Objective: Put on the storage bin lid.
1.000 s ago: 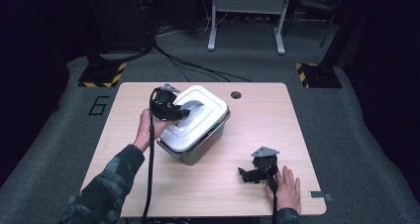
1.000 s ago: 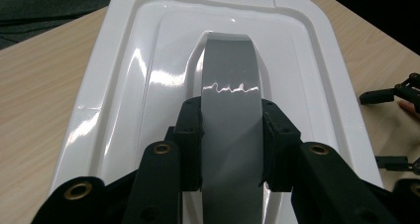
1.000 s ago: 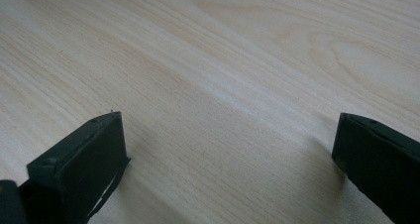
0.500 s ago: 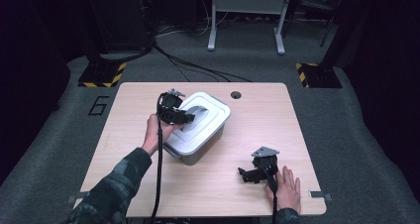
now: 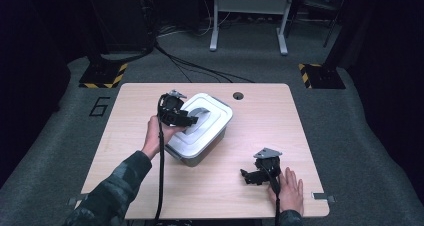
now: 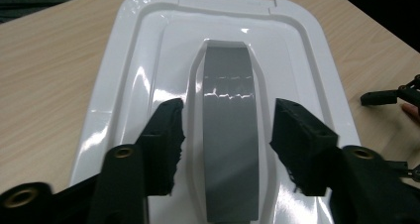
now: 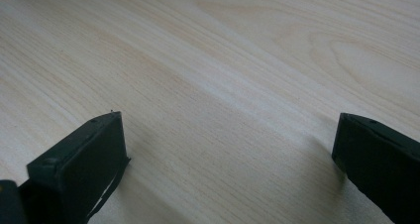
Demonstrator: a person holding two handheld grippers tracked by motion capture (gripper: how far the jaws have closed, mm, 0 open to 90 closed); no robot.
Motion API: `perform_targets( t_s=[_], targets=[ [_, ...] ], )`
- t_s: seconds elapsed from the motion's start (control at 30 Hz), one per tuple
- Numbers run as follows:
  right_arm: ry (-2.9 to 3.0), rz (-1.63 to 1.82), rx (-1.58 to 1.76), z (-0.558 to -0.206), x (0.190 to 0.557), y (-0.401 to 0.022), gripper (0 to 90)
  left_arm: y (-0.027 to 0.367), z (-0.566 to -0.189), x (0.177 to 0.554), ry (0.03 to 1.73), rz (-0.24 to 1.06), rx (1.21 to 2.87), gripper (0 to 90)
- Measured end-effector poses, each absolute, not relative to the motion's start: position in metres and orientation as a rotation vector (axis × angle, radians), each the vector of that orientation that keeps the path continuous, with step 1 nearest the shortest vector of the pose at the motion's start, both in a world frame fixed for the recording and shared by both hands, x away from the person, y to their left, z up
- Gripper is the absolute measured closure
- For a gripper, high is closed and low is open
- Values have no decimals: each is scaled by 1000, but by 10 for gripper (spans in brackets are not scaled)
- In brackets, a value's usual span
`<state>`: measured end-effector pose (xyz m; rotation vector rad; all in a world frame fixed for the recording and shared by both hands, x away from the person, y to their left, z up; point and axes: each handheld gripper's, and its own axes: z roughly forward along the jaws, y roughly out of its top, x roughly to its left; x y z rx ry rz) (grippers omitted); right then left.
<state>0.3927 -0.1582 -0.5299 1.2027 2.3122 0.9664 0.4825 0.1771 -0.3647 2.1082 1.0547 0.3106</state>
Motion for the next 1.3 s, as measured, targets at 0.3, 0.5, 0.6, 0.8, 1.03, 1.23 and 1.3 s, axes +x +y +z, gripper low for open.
perform_targets(
  t_s=[0.3, 0.5, 0.6, 0.8, 1.03, 1.23, 1.3],
  targets=[
    [2312, 966, 1203, -530, 393, -158, 0, 206, -347, 468, 1052, 349, 2057, 175],
    [2312, 966, 1203, -530, 393, -158, 0, 241, -345, 454, 1075, 409, 2055, 131],
    [2312, 966, 1202, -530, 393, -158, 0, 259, -347, 447, 1111, 438, 2028, 127],
    [2312, 966, 1202, -530, 393, -158, 0, 292, -357, 434, 1184, 474, 1964, 119],
    [2312, 966, 1202, -530, 393, -158, 0, 325, -383, 423, 1271, 477, 1906, 104],
    [2312, 966, 1203, -530, 393, -158, 0, 342, -409, 418, 1327, 479, 1888, 93],
    [2312, 967, 1203, -530, 393, -158, 0, 350, -422, 416, 1353, 471, 1897, 85]
  ],
)
